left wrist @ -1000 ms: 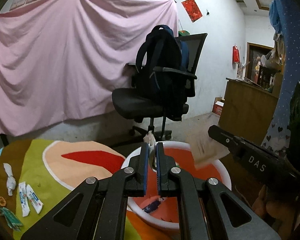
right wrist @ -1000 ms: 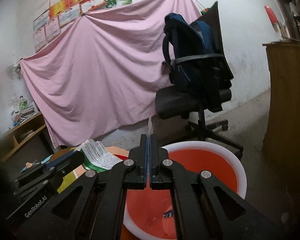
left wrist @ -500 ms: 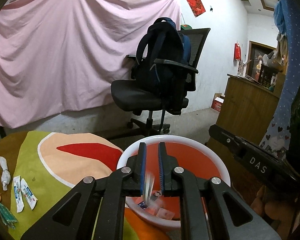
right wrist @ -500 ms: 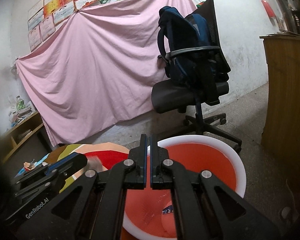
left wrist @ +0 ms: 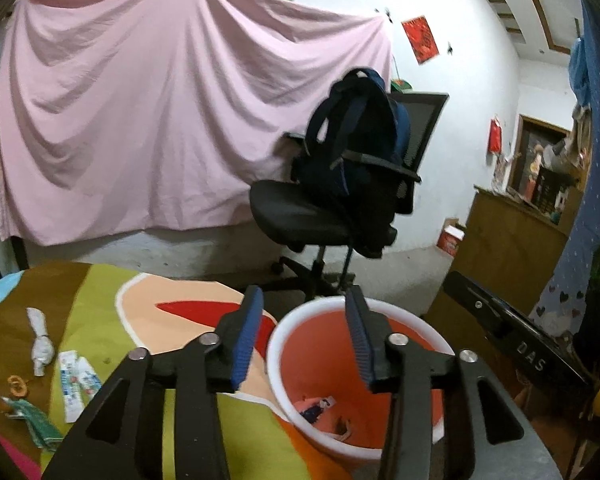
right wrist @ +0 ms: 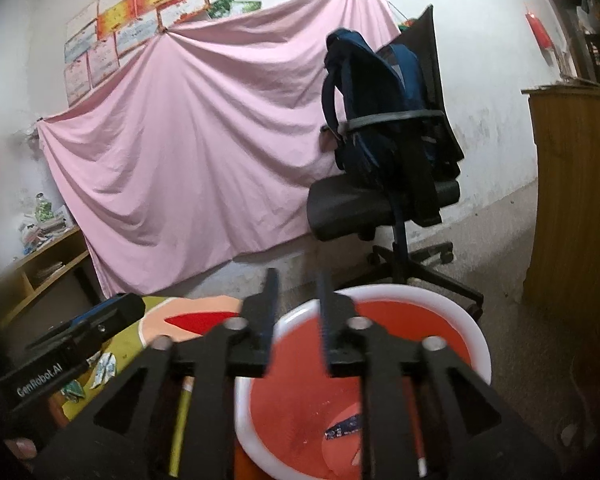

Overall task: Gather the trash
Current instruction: 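Open both tools to drop the white papers into the bucket, then move both open tools back over the table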

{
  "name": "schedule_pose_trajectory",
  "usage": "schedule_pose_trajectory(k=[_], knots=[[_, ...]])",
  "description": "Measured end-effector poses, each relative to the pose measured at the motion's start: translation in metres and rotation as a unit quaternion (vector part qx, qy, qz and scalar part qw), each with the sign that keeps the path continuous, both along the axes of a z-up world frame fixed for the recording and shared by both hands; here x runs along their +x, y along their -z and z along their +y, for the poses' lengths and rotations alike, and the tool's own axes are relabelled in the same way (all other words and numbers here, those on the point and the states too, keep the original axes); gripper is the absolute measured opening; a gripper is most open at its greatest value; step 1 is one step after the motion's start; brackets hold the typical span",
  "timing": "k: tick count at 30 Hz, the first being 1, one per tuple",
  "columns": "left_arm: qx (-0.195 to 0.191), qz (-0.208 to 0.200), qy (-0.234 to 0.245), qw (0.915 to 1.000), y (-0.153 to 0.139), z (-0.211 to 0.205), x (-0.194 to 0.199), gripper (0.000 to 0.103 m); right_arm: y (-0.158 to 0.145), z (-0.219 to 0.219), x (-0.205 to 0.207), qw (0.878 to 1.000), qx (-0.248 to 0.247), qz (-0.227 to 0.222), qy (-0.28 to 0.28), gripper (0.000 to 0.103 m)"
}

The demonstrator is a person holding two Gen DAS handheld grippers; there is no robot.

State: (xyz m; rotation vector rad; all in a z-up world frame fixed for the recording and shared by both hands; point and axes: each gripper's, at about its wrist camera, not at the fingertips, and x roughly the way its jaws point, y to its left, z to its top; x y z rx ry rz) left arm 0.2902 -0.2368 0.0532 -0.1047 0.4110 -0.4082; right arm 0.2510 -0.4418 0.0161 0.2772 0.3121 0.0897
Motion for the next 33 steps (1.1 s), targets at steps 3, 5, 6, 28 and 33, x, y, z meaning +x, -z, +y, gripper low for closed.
schedule_pose_trajectory(k=[3,5,6,28,33], knots=[[-0.004,-0.019,-0.02,0.9996,-0.008,0.017,-0.011,0.039,-0.008,0.007,-0.006,1.0,-0.001,-0.027,-0.005,0.078],[-0.004,-0.034,-0.034,0.9988,-0.013,0.028,-0.019,0.043,-0.013,0.012,-0.011,0.999,0.001,-0.049,-0.008,0.085],[-0.004,-0.041,-0.043,0.9982,-0.016,0.034,-0.025,0.05,-0.016,0.016,-0.014,0.998,0.004,-0.063,-0.009,0.089],[0.0,-0.14,-0.218,0.9659,-0.021,0.177,-0.109,0.101,-0.04,0.125,-0.05,0.972,-0.024,-0.211,-0.104,0.103],[0.013,-0.145,-0.233,0.9615,-0.009,0.193,-0.12,0.101,-0.035,0.151,-0.049,0.968,-0.033,-0.216,-0.123,0.103]])
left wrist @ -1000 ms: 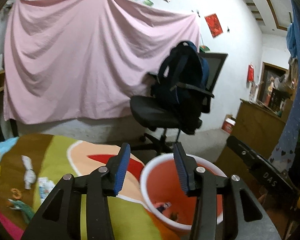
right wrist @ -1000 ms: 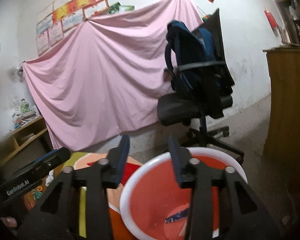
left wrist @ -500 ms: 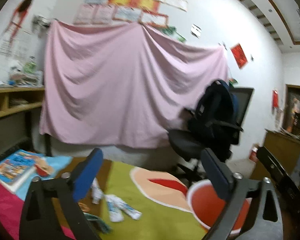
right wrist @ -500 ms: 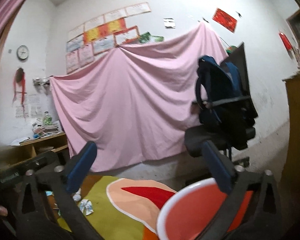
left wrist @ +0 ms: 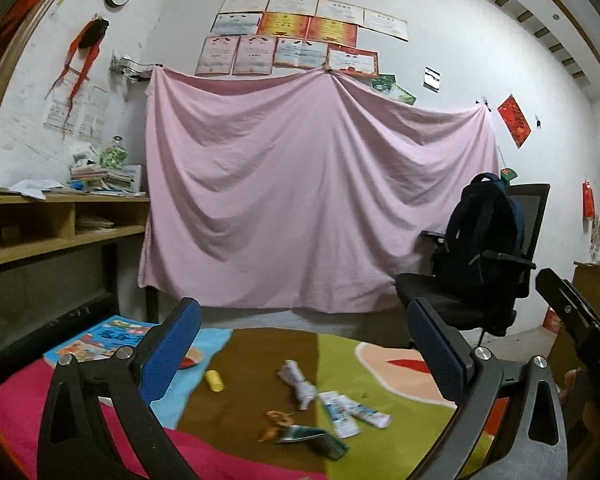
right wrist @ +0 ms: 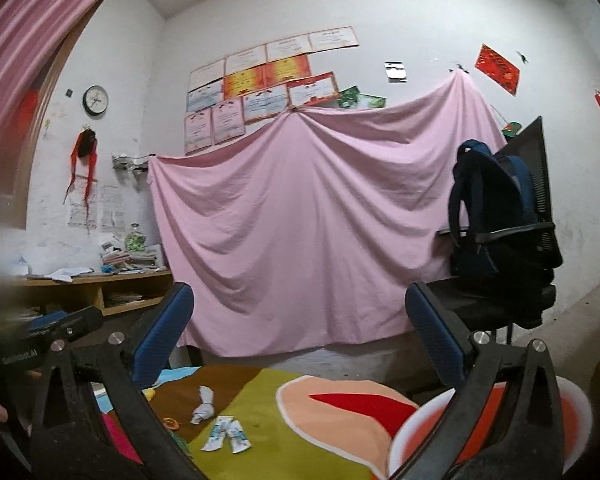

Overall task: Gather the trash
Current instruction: 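Move both open tools back over the table, then grasp the green-striped wrapper with the left tool while the right tool grasps a white toothpaste packet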

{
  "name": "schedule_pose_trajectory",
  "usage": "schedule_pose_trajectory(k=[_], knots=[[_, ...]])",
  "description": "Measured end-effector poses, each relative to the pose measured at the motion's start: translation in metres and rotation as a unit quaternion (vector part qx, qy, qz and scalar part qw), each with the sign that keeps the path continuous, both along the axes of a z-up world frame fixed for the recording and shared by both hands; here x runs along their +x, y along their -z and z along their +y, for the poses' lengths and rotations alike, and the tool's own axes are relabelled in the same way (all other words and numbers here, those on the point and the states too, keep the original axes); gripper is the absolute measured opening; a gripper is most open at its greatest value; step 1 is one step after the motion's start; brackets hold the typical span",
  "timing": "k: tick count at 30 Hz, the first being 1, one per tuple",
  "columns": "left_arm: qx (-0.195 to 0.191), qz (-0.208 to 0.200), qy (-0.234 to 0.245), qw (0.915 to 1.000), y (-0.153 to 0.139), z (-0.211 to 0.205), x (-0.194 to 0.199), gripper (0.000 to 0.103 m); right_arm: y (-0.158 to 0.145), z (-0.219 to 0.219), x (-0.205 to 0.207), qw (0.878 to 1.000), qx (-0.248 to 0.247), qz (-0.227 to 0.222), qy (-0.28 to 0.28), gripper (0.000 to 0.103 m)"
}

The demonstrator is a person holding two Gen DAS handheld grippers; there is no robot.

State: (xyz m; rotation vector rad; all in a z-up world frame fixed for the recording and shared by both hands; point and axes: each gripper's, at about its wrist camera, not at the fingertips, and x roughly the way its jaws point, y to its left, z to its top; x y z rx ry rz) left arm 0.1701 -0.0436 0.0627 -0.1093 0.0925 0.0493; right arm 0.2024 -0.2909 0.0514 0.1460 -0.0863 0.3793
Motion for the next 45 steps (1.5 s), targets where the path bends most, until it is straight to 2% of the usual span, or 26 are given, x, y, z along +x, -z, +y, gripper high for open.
schedule_pose_trajectory(k=[8,12,16,21,26,29,32,34,36,41,45], knots=[[0.03,0.007,-0.021,0.9993,0.023,0.017,-0.004,0.101,0.013,0.045,0.008,0.998,-0.062,0.006,-0.022,0.103],[0.037,0.039,-0.023,0.9983,0.037,0.02,0.003,0.101,0.021,0.06,0.015,0.995,-0.089,0.019,-0.03,0.103],[0.021,0.08,-0.014,0.9965,0.052,0.025,0.012,0.101,0.03,0.066,0.024,0.993,-0.108,0.043,-0.026,0.103],[0.0,0.126,0.006,0.992,0.06,0.028,0.021,0.1,0.042,0.067,0.046,0.987,-0.119,0.104,-0.022,0.103],[-0.012,0.171,0.018,0.985,0.069,0.023,0.031,0.1,0.059,0.064,0.075,0.972,-0.126,0.195,-0.032,0.103],[-0.006,0.184,0.027,0.9826,0.069,0.017,0.035,0.099,0.066,0.06,0.086,0.965,-0.121,0.227,-0.045,0.103],[-0.009,0.196,0.043,0.9796,0.071,0.012,0.039,0.092,0.072,0.059,0.095,0.958,-0.128,0.251,-0.057,0.102],[-0.013,0.21,0.055,0.9761,0.072,0.01,0.044,0.085,0.076,0.059,0.1,0.953,-0.133,0.266,-0.064,0.094],[-0.024,0.229,0.069,0.9706,0.073,0.007,0.052,0.071,0.079,0.059,0.103,0.948,-0.134,0.278,-0.071,0.087],[-0.057,0.279,0.095,0.9539,0.079,-0.006,0.074,0.06,0.081,0.057,0.109,0.945,-0.125,0.294,-0.076,0.083],[-0.07,0.304,0.094,0.9453,0.084,-0.015,0.087,0.055,0.081,0.056,0.109,0.943,-0.119,0.299,-0.079,0.082]])
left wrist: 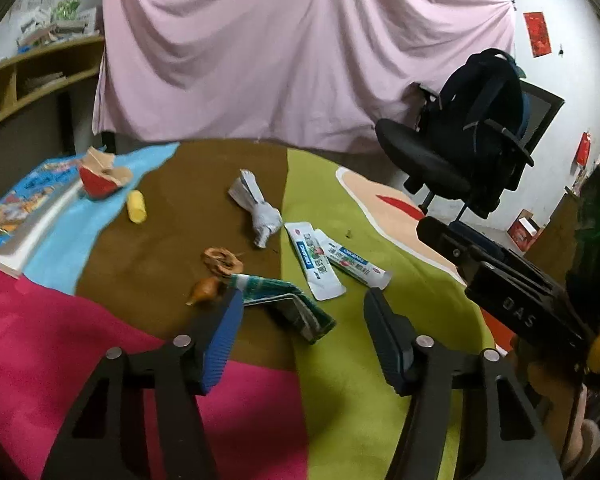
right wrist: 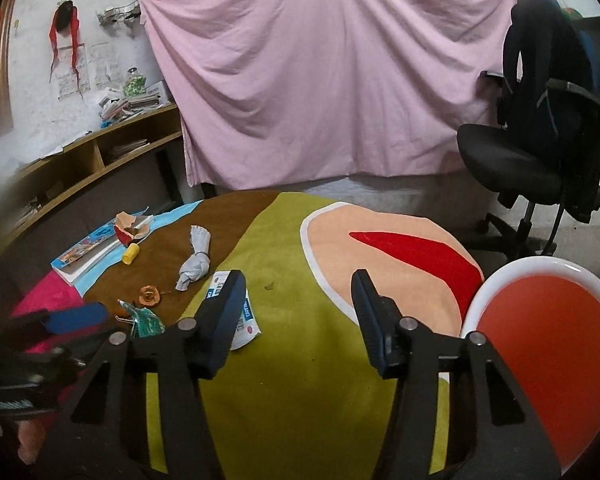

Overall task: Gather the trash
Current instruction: 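Grasp the green-striped wrapper with the left tool while the right tool grasps a white toothpaste packet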

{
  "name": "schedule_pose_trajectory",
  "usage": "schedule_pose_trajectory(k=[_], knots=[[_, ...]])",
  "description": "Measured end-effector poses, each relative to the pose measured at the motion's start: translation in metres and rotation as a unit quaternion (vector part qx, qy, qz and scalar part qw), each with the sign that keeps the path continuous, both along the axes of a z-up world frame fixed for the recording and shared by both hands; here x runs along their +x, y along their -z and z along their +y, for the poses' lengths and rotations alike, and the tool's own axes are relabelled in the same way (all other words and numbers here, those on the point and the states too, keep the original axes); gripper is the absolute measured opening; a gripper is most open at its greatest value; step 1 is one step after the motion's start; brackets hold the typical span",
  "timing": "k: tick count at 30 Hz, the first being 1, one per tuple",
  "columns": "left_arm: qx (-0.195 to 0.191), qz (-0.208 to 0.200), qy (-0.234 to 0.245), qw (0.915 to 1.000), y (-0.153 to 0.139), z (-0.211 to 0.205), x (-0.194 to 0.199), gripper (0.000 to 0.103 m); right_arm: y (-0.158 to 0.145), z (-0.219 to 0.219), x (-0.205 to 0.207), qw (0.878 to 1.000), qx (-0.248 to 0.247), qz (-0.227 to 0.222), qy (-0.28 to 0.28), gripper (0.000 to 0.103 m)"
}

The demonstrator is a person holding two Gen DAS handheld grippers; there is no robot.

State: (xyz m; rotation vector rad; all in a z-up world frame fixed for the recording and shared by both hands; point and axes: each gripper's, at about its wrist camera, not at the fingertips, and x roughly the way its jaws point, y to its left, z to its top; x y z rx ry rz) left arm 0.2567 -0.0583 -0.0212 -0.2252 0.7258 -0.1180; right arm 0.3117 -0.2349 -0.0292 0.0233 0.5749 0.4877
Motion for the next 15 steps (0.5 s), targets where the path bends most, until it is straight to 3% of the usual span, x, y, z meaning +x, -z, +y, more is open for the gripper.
schedule_pose_trajectory(k=[7,9,15], knots=[[-0.007,0.028,-0.021,0.9994,0.008,0.007,0.008,0.03,0.004,0.006,0.006,1.0,-0.006,0.017,-0.015,0.082],[-0.016,0.029,-0.027,0.9991,0.008,0.013,0.008,0.015,0.007,0.01,0.008,0.999,-0.011,0.026,-0.028,0.082],[-0.029,0.023,-0.042,0.9985,0.005,0.025,0.002,0.008,0.017,0.026,0.015,0.996,-0.037,0.056,-0.06,0.079]])
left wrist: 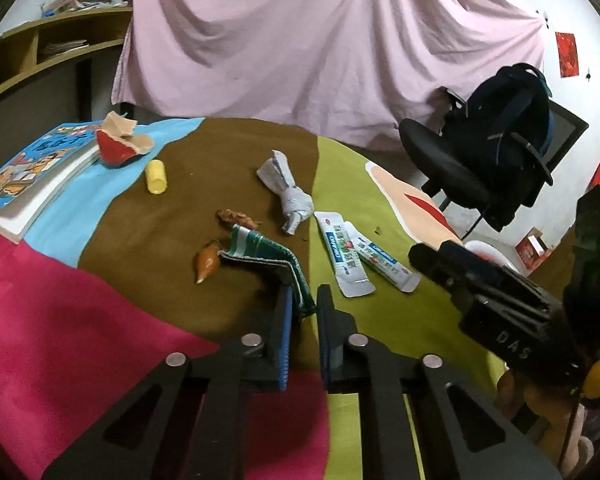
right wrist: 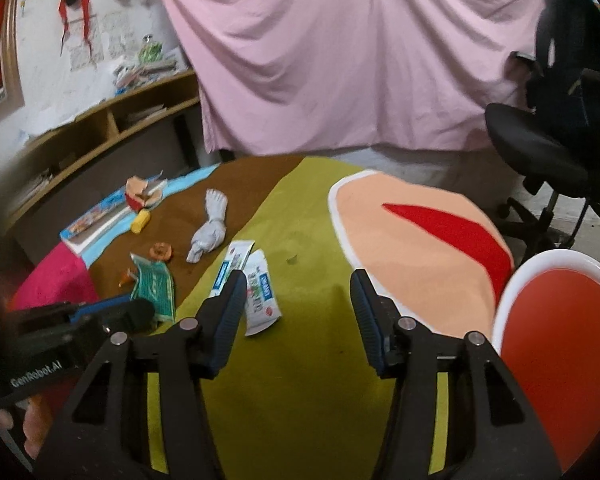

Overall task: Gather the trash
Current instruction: 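Grasp the green-striped wrapper with the left tool while the right tool grasps a white toothpaste packet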

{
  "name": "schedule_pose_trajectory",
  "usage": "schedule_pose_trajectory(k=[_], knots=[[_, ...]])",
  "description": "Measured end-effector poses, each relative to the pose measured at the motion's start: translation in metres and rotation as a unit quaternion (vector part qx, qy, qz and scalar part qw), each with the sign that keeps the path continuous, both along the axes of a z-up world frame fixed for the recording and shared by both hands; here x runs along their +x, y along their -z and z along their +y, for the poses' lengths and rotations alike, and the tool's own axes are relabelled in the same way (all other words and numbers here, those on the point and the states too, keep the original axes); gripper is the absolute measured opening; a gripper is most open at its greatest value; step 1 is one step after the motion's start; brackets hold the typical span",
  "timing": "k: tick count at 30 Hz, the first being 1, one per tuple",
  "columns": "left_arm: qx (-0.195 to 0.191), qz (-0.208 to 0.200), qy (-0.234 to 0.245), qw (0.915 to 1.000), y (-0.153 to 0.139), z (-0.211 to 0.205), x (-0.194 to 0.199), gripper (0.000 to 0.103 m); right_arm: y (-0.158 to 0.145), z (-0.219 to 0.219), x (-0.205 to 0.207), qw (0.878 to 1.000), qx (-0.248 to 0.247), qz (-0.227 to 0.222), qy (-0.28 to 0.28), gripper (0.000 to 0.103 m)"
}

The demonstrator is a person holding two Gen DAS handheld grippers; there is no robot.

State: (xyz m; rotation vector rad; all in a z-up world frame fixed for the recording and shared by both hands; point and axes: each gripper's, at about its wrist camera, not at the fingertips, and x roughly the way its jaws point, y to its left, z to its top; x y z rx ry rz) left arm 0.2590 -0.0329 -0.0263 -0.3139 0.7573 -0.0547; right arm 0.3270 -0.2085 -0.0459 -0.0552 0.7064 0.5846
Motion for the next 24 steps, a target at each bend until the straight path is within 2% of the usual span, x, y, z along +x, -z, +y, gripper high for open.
schedule_pose_trajectory(k=[5,7,9,15,24], knots=[[-0.002,-0.016,-0.011,0.9998,-0.004,0.005,-0.009,0.005,0.008,0.018,0.001,0.999,-0.034,0.015,-0.031,0.07],[-0.005,-0.024,-0.011,0.9996,-0.005,0.005,-0.012,0.004,0.012,0.024,0.0,0.998,-0.05,0.019,-0.04,0.065],[-0.004,-0.032,-0.01,0.9994,-0.006,0.003,-0.016,0.003,0.016,0.032,0.001,0.996,-0.07,0.024,-0.047,0.054],[0.01,-0.057,-0.004,0.9983,-0.011,-0.007,-0.024,0.002,0.016,0.037,-0.004,0.995,-0.092,0.013,-0.044,0.052],[0.033,-0.105,0.01,0.9939,-0.02,-0.024,-0.035,0.001,-0.001,0.023,-0.025,0.996,-0.081,-0.046,-0.019,0.052]])
